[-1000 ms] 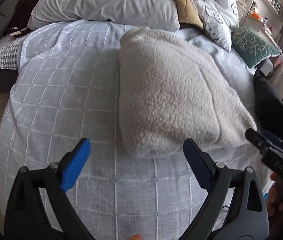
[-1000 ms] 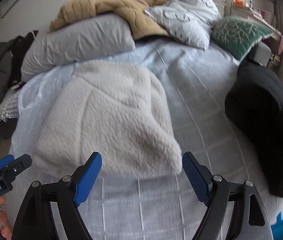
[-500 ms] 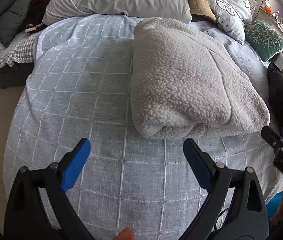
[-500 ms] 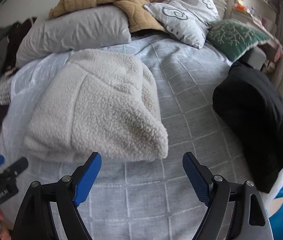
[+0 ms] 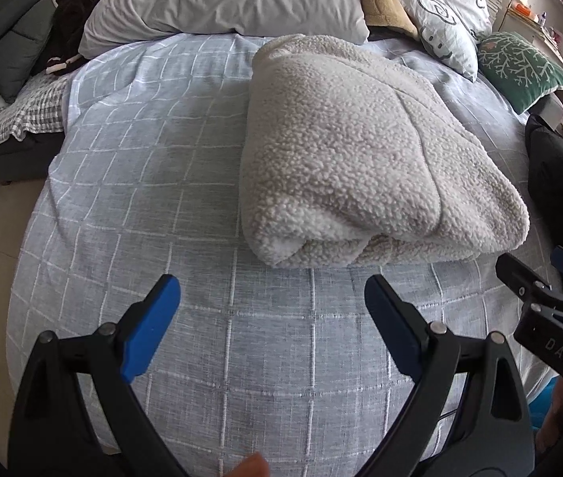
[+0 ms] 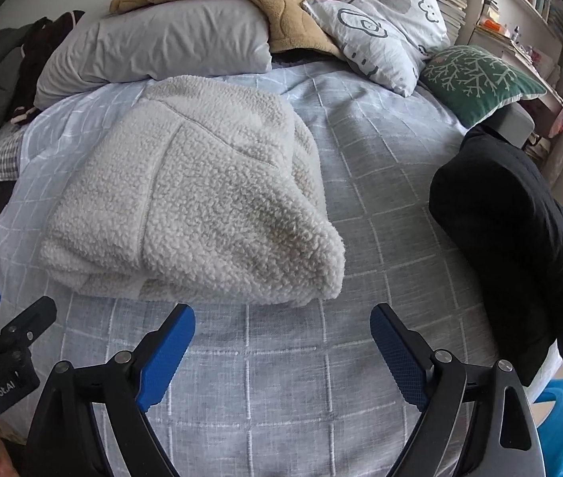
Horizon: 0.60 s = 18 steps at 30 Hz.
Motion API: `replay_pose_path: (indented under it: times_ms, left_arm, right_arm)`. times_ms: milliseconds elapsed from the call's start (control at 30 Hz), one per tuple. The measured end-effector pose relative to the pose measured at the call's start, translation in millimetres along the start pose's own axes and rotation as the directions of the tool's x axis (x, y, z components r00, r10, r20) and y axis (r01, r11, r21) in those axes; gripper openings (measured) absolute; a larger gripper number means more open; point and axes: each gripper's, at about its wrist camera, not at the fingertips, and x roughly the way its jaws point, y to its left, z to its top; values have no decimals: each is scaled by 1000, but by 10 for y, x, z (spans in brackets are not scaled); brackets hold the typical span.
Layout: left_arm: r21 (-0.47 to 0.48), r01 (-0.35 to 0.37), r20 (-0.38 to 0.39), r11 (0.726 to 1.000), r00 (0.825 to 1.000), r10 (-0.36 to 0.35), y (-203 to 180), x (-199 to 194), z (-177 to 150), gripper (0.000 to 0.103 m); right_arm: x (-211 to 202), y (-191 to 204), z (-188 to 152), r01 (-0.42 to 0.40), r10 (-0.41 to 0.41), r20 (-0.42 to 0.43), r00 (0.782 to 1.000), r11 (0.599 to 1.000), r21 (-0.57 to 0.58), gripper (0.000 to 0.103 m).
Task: Fold large clothes
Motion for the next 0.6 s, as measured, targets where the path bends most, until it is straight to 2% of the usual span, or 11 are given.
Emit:
replay_pose_path:
  times_ms: [600]
  left_arm:
    - [13,-2,-5,1000,1000,2,-35,-13,-12,94]
  right_arm:
    - [5,8,-15,-17,17,-12,1000,1000,7,92]
